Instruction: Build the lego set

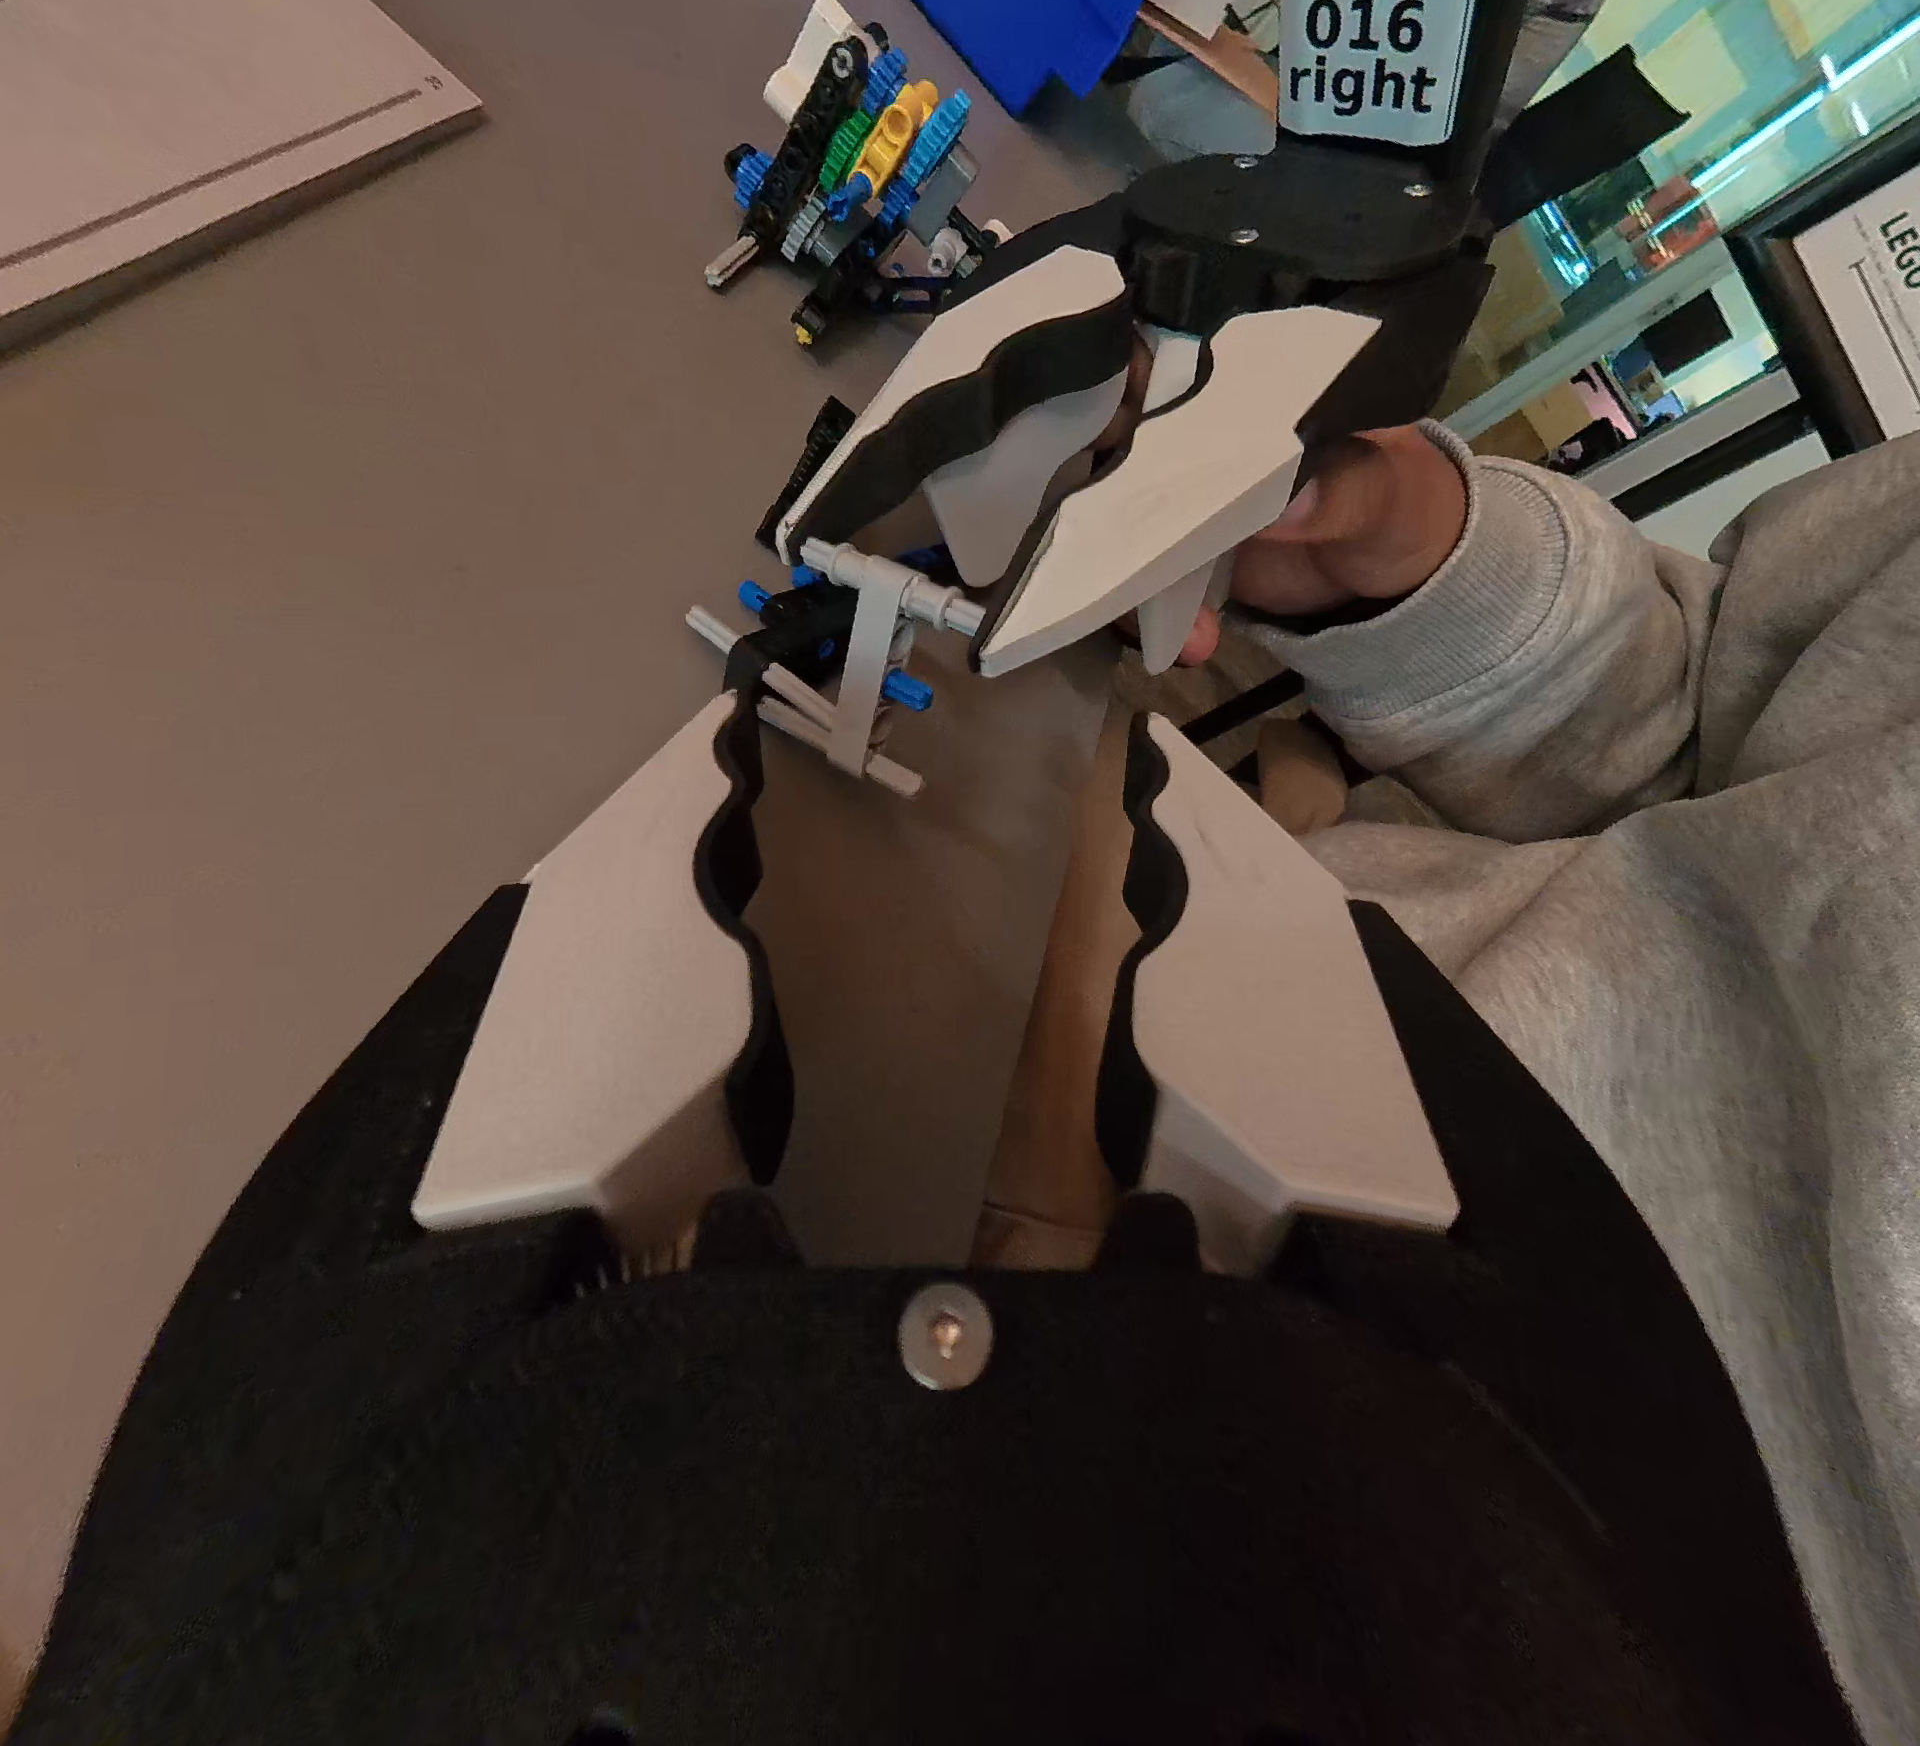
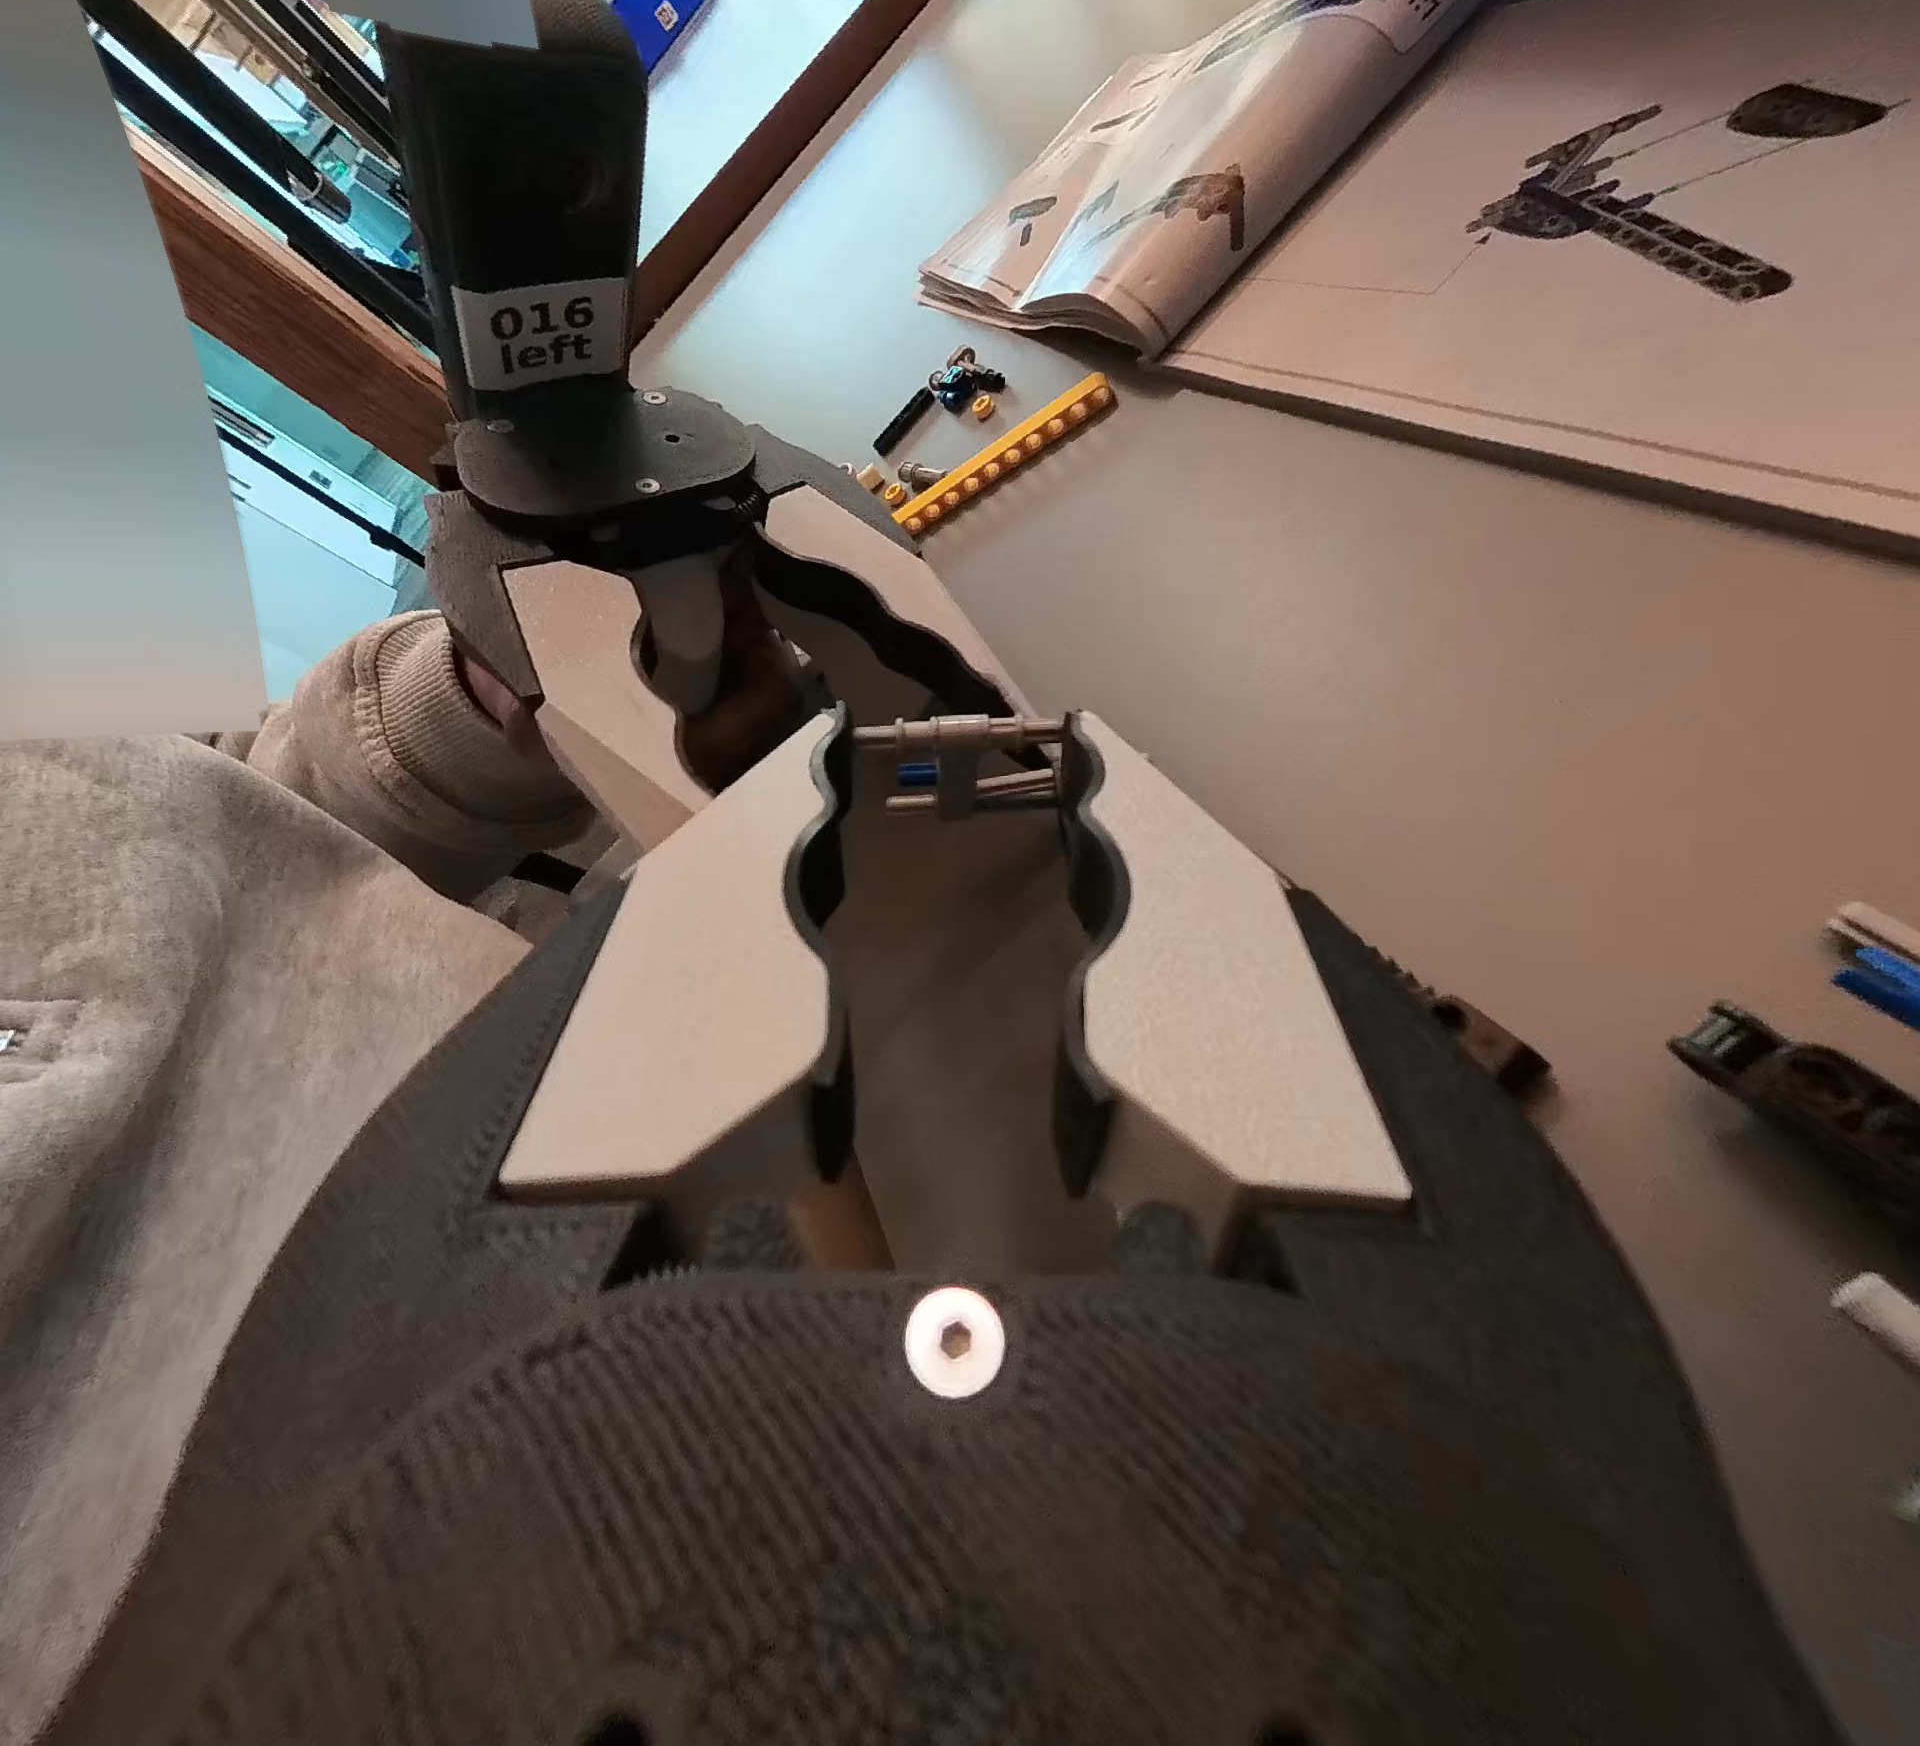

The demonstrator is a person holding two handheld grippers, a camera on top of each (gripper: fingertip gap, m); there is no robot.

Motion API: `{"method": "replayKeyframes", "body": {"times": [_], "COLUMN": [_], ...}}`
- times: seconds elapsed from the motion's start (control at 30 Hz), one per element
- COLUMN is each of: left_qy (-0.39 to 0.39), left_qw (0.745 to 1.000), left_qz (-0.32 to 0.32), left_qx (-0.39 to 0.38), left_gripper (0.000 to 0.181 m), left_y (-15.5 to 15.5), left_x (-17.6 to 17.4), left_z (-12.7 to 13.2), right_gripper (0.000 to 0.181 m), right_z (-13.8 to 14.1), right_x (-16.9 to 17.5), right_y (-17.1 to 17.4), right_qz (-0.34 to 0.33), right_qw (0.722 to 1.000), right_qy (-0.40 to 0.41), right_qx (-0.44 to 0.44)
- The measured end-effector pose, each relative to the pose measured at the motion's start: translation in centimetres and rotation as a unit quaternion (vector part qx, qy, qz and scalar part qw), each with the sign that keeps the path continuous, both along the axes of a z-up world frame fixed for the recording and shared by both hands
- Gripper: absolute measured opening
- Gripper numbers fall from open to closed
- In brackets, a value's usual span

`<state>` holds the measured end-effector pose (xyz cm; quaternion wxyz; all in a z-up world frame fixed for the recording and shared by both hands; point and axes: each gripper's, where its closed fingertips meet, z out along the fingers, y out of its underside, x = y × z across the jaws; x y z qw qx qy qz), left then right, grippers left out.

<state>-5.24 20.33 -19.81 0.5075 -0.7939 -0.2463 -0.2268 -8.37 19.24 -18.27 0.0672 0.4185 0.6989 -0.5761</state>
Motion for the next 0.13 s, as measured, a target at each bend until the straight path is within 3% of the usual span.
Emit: {"method": "replayKeyframes", "body": {"times": [0.13], "left_qy": [-0.009], "left_qw": [1.000], "left_qz": [0.009], "left_qx": [0.002], "left_gripper": [0.061], "left_y": [-0.25], "left_x": [-0.36], "left_z": [0.02], "right_gripper": [0.039], "right_z": [0.11], "right_x": [-0.15], "right_y": [0.18], "right_qz": [-0.006], "right_qw": [1.000], "right_qy": [-0.003], "right_qx": [-0.007]}}
